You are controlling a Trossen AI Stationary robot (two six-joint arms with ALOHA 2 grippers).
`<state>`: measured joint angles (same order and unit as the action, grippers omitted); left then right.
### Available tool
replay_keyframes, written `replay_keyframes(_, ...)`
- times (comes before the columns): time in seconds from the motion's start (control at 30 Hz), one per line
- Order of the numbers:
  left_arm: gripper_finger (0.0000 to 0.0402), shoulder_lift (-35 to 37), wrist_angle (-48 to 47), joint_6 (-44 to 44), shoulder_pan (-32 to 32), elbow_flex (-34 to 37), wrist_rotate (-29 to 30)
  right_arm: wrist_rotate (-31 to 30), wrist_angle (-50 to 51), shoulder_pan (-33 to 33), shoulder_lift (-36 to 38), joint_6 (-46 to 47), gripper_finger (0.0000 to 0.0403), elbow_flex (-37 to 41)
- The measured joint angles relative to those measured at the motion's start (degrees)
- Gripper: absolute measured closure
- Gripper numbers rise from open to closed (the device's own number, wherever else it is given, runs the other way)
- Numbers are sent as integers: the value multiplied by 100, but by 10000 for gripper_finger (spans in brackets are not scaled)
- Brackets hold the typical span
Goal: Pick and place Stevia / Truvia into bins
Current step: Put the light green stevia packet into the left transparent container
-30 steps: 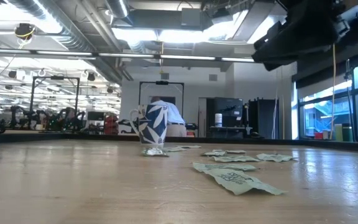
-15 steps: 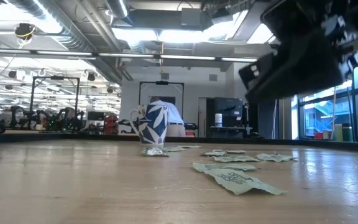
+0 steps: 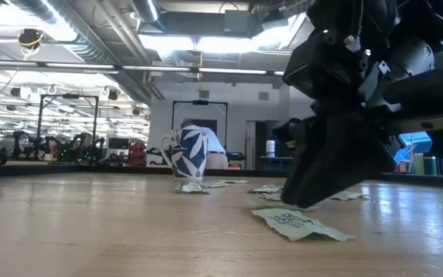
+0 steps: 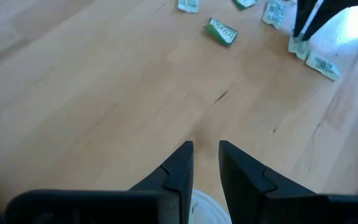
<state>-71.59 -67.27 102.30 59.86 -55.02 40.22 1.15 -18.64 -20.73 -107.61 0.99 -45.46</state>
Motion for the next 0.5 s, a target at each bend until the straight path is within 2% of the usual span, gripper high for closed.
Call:
replay_keyframes(0.2,332,0,0,-35,-50,0,22,-195,657,7,20,169,333,-184)
replay_keyframes(0.43,332,0,23,-445,-357,0,38,-233,739,15,28,166,392,-182)
replay_keyframes(0.5,332,0,80,-622,-484,0,53,-236,738,15,26,166,397,-181)
